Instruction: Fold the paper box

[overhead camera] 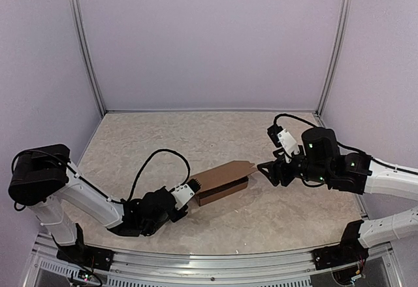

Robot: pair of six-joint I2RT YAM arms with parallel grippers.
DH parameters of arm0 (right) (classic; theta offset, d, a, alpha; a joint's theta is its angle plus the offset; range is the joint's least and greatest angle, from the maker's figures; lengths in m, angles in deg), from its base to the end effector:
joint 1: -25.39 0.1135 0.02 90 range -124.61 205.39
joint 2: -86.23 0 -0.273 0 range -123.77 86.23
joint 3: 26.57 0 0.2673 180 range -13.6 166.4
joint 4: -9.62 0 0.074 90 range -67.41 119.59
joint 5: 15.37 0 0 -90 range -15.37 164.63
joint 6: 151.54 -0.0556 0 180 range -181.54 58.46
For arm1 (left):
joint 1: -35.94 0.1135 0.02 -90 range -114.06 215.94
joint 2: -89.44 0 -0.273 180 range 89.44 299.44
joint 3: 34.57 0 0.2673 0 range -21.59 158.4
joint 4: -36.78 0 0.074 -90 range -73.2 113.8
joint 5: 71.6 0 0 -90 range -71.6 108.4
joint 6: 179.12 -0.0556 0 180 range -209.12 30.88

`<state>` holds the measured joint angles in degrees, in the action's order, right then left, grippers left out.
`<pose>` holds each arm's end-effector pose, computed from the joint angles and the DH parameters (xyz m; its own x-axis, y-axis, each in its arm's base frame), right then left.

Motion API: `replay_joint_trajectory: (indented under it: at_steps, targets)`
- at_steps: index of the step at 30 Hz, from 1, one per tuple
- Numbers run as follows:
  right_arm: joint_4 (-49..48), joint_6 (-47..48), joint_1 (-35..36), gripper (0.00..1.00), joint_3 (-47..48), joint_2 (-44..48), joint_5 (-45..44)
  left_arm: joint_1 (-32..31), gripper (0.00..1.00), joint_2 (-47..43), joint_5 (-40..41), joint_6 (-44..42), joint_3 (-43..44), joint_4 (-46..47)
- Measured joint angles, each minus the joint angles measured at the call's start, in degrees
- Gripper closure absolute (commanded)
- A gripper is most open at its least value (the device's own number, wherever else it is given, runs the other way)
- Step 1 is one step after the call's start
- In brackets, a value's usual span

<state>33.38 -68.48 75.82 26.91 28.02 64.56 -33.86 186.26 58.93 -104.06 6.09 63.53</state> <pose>0.1704 0.1909 0.2621 -0.3815 -0.2749 -0.8825 -0.6195 0.7846 0.0234 0.1384 -0.2715 0.1055 -0.0303 0.6499 -0.7594 0.5441 0.6481 0.5329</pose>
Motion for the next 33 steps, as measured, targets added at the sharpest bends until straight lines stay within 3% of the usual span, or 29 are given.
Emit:
replay_joint_trajectory:
  at_steps: [6, 18, 25, 33]
  targets:
    - [-0.04, -0.28, 0.0, 0.28, -0.28, 0.0, 0.0, 0.0, 1.0, 0.09, 0.44, -0.37, 0.0, -0.02]
    - [-0.24, -0.39, -0.74, 0.28, -0.59, -0.61, -1.31, 0.31, 1.0, -7.39, -3.13, -1.18, 0.02, -6.93]
    - [-5.81, 0.94, -5.31, 0.28, -5.07, -1.14, 1.44, 3.17, 1.0, -14.58, -9.33, -1.01, 0.66, -15.3]
    - [-13.4, 5.44, -8.26, 0.28, -10.73, -1.64, 5.97, 6.43, 1.0, -16.79, -14.91, -0.66, 0.68, -21.59]
